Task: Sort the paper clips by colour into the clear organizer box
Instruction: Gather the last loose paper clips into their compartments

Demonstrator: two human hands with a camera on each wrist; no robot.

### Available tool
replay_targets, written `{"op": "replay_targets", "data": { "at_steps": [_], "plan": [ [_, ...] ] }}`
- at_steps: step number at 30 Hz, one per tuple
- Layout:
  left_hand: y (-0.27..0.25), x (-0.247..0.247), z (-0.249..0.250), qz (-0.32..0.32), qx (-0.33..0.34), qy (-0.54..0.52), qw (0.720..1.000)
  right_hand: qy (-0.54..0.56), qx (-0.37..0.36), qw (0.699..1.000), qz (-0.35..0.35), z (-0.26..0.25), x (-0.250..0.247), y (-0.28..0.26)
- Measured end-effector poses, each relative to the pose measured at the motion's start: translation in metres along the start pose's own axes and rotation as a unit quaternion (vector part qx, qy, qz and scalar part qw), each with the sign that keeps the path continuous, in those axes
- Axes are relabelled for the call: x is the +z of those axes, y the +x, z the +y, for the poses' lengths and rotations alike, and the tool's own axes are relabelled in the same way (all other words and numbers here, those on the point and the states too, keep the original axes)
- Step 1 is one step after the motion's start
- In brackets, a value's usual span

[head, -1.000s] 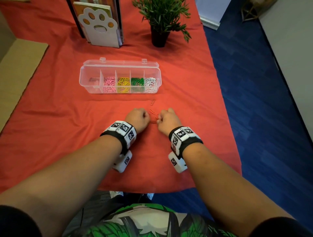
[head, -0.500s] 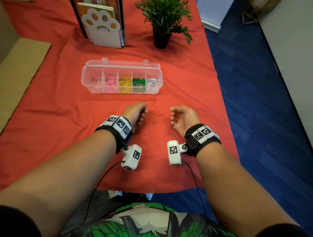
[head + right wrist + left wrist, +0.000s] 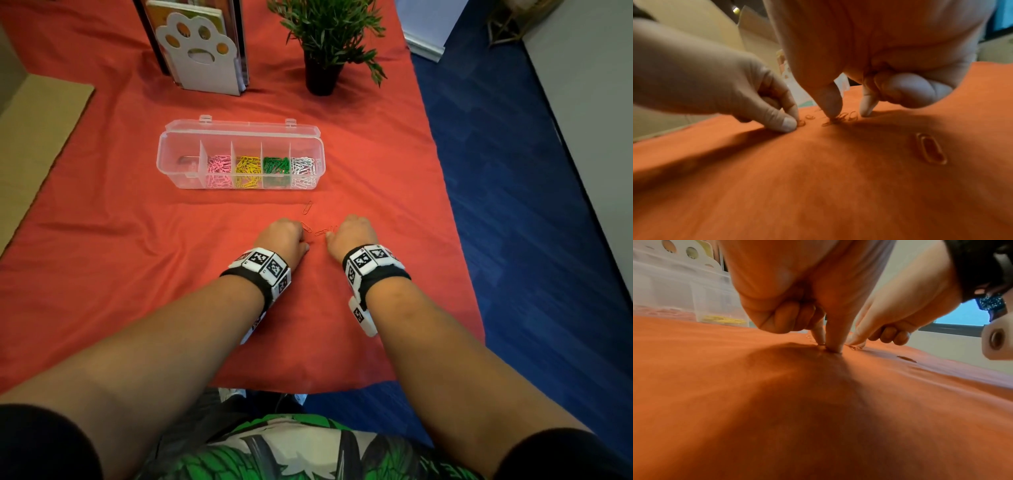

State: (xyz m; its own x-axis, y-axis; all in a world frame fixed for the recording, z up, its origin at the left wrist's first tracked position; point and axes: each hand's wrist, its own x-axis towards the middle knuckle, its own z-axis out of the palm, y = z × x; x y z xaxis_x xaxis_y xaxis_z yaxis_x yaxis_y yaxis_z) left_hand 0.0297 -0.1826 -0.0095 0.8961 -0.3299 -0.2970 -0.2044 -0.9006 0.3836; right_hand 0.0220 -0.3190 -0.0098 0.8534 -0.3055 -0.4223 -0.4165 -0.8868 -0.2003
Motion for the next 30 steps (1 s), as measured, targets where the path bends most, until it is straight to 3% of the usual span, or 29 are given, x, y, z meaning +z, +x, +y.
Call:
{"op": "replay_targets", "data": {
  "at_steps": [4, 6, 8, 9, 10, 12, 13, 14, 16, 18, 20, 21, 23, 24, 25, 27, 30],
  "plan": [
    [-0.003, 0.0, -0.003, -0.011, -0.009, -0.009, 1.0, 0.014, -0.013, 1.0, -0.014, -0.002, 0.004, -0.004],
    [-0.003, 0.0, -0.007, -0.004, -0.035, -0.067, 0.997, 0.033, -0.029, 0.999, -0.027, -0.002, -0.002, -0.004],
    [-0.001, -0.006, -0.008, -0.015, -0.093, -0.163, 0.982, 0.12, -0.028, 0.991, -0.053, -0.002, -0.009, -0.004],
    [-0.002, -0.01, -0.009, -0.032, -0.132, -0.235, 0.963, 0.224, -0.01, 0.971, -0.079, -0.001, -0.013, -0.005],
    [-0.003, -0.016, -0.009, -0.059, -0.172, -0.336, 0.924, 0.363, 0.019, 0.925, -0.109, 0.0, -0.015, -0.007],
    [-0.007, -0.025, -0.01, -0.098, -0.238, -0.548, 0.795, 0.596, 0.076, 0.787, -0.142, 0.004, -0.017, -0.01],
    [-0.009, -0.029, -0.012, -0.105, -0.249, -0.624, 0.733, 0.663, 0.081, 0.727, -0.156, 0.006, -0.017, -0.012],
    [-0.01, -0.033, -0.014, -0.11, -0.244, -0.674, 0.688, 0.704, 0.075, 0.686, -0.17, 0.008, -0.018, -0.014],
    [-0.01, -0.036, -0.016, -0.112, -0.231, -0.709, 0.657, 0.742, 0.078, 0.643, -0.177, 0.011, -0.019, -0.015],
    [-0.006, -0.034, -0.014, -0.106, -0.236, -0.692, 0.674, 0.738, 0.107, 0.647, -0.16, 0.009, -0.019, -0.013],
    [0.001, -0.029, -0.011, -0.088, -0.237, -0.61, 0.751, 0.696, 0.141, 0.688, -0.146, 0.006, -0.019, -0.011],
    [0.004, -0.026, -0.01, -0.07, -0.221, -0.544, 0.806, 0.652, 0.145, 0.732, -0.136, 0.005, -0.017, -0.009],
    [0.009, -0.018, -0.009, -0.024, -0.156, -0.408, 0.899, 0.474, 0.097, 0.868, -0.113, 0.006, -0.014, -0.005],
    [0.01, -0.016, -0.008, -0.005, -0.117, -0.355, 0.928, 0.354, 0.054, 0.929, -0.092, 0.007, -0.012, -0.005],
    [0.011, -0.014, -0.008, 0.006, -0.082, -0.301, 0.95, 0.245, 0.012, 0.967, -0.065, 0.008, -0.01, -0.006],
    [0.012, -0.011, -0.008, 0.02, -0.031, -0.194, 0.98, 0.12, -0.032, 0.991, -0.041, 0.01, -0.007, -0.013],
    [0.017, -0.009, -0.008, 0.029, 0.017, -0.095, 0.995, 0.014, -0.088, 0.996, -0.022, 0.012, 0.001, -0.021]
  ]
}}
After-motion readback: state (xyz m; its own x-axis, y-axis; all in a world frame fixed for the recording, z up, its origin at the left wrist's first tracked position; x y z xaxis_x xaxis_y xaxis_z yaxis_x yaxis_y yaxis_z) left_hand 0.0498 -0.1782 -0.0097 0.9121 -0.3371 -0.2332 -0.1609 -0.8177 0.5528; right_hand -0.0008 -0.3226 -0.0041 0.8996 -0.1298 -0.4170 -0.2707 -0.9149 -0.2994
